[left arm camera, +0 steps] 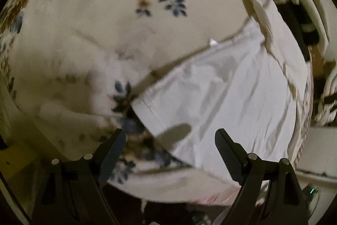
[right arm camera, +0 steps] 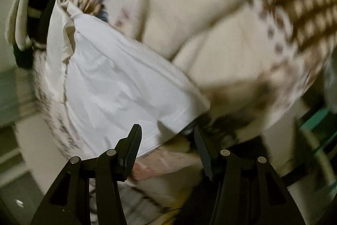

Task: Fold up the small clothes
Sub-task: 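Lay the folded shirt down and open both grippers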

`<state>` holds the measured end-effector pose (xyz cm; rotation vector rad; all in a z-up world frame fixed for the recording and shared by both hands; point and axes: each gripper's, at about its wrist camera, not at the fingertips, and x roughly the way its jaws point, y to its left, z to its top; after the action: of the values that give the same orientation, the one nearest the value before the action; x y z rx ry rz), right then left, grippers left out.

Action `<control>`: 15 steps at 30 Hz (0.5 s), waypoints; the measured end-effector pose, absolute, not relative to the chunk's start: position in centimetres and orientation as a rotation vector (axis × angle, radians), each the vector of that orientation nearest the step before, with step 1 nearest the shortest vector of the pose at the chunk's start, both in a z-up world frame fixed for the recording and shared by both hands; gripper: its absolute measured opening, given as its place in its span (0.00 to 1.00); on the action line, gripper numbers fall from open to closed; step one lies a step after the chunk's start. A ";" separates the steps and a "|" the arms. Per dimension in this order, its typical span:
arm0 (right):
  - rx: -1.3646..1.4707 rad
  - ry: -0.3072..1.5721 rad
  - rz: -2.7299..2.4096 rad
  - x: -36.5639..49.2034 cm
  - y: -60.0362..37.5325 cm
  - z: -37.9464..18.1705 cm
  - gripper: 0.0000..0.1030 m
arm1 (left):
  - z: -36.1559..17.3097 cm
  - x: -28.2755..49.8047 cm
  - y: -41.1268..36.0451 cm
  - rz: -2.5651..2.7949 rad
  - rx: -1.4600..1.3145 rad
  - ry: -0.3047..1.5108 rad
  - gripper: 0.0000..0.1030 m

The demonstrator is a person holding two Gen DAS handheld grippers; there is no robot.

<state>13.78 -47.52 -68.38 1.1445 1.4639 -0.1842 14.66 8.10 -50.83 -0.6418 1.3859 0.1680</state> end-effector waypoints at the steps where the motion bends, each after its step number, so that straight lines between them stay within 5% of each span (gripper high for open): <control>1: 1.191 1.437 -0.177 13.1 -47.2 -69.2 0.53 | -51.2 14.8 8.5 0.166 -0.660 1.372 0.84; 13: 1.387 1.209 -0.231 10.9 -47.2 -73.1 0.55 | -54.3 14.9 10.4 0.218 -0.795 1.288 0.82; 14: 1.390 1.193 -0.227 11.4 -47.2 -73.0 0.55 | -54.1 14.8 10.4 0.221 -0.794 1.276 0.68; 15: 1.389 1.176 -0.221 11.4 -47.2 -72.8 0.55 | -53.8 15.0 10.0 0.223 -0.781 1.267 0.39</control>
<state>11.40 -47.21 -72.84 1.3890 1.1755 -0.2212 15.02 10.04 -53.75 -0.7813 1.2668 0.2232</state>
